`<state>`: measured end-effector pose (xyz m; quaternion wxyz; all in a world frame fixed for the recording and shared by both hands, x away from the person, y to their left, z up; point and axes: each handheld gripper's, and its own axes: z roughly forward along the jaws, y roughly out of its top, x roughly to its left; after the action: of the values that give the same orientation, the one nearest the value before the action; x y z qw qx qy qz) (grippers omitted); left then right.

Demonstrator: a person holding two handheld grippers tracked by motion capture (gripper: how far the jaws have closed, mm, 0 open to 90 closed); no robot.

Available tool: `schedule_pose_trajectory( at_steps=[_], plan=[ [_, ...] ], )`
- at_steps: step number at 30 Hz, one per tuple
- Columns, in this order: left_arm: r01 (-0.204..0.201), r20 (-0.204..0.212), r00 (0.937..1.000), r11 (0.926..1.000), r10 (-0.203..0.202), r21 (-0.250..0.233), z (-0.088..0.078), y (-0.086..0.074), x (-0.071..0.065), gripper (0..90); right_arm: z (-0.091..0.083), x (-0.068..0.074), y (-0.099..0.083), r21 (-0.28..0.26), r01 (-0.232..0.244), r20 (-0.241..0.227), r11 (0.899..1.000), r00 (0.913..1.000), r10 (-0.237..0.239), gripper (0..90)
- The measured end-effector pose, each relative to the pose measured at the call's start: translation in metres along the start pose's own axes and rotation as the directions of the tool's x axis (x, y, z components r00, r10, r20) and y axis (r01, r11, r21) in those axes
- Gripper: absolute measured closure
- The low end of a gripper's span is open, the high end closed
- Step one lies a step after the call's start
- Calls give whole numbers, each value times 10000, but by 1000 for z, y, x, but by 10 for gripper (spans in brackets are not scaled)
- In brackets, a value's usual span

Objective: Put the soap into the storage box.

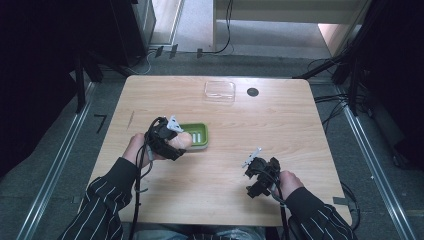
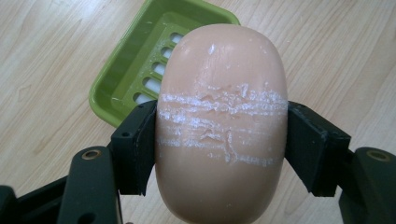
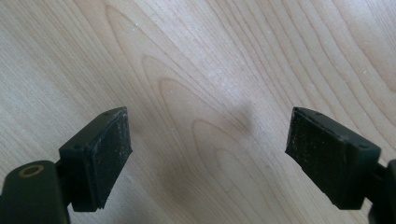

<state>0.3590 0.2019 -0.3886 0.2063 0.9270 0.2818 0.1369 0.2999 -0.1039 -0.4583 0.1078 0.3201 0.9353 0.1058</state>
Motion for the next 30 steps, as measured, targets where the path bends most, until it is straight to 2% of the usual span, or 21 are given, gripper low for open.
schedule_pose_trajectory(
  at_steps=[30],
  plan=[
    [-11,-250,9997,9999,8,-143,21,15,20,330,0,0,0,29,-91,18,10000,10000,91,146]
  ],
)
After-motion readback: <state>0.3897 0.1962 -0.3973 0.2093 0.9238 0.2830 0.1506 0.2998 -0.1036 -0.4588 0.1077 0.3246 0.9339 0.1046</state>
